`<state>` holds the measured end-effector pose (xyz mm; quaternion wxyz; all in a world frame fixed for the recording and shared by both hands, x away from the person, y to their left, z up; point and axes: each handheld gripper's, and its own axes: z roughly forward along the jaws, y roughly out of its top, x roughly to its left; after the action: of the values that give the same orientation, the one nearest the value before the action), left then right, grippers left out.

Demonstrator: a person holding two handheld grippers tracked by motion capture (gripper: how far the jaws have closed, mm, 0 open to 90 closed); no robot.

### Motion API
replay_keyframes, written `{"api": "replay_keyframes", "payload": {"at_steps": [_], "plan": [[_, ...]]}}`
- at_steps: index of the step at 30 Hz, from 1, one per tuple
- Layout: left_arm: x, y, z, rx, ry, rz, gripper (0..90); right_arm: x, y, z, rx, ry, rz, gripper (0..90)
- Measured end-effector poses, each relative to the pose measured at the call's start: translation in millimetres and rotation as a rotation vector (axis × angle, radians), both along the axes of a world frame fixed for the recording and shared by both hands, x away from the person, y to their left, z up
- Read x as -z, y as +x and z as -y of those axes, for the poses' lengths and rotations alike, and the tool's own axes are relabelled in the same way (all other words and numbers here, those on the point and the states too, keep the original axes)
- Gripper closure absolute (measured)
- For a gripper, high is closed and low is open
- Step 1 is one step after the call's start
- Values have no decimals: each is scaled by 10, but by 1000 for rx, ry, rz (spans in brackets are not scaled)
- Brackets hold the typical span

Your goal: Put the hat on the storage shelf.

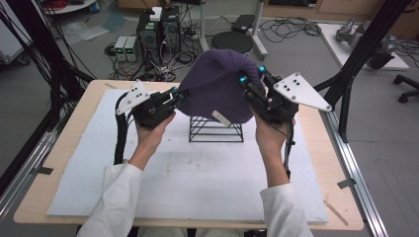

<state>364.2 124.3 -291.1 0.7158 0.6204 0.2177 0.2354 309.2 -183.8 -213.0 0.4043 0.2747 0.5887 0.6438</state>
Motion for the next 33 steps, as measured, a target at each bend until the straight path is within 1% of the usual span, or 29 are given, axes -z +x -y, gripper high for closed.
{"api": "replay_keyframes", "payload": {"at_steps": [2,3,5,7,9,10,12,13,14,15,17,18,20,21,24,26,27,28,29,31,32,33], "plan": [[-51,67,53,5,-10,-5,835,-38,49,44,10,4,5,687],[-80,105,85,8,-11,-6,836,-59,100,88,13,18,21,688],[-122,159,143,5,-11,0,836,-65,118,101,18,25,24,688],[-150,204,187,2,-9,7,835,-90,200,146,40,32,44,688],[-170,259,241,-12,0,23,834,-100,228,157,45,31,45,688],[-172,278,255,-15,1,26,834,-116,291,181,53,18,52,688],[-168,332,287,-22,0,27,833,-119,349,201,62,14,51,687],[-158,355,303,-26,-3,29,833,-119,349,201,62,14,51,687],[-145,373,322,-30,-8,25,833,-111,401,215,70,9,45,687],[-123,396,338,-27,-9,19,832,-100,422,221,73,12,33,687],[-90,410,359,-14,-6,3,831,-94,434,228,75,8,30,687],[-70,410,374,-11,-6,2,830,-75,444,238,76,12,21,687],[-40,405,397,-8,4,-1,830,-62,444,239,77,10,18,686],[-14,405,408,-15,9,-1,829,-51,450,240,78,4,13,686],[46,414,402,-19,7,-14,828,8,466,241,76,2,-2,685],[145,412,379,-17,4,-33,828,75,469,223,71,1,-22,684],[227,409,366,-20,1,-47,828,128,464,207,69,-9,-34,684],[277,408,353,-20,2,-54,828,194,468,189,71,-22,-46,684],[356,405,331,-19,-4,-70,828,233,470,179,67,-24,-51,684],[452,396,301,-21,-16,-88,828,325,479,149,61,-31,-70,684],[497,390,282,-22,-17,-95,828,396,485,115,55,-37,-87,684],[547,379,261,-24,-21,-101,828,396,485,115,55,-37,-87,684]]}}
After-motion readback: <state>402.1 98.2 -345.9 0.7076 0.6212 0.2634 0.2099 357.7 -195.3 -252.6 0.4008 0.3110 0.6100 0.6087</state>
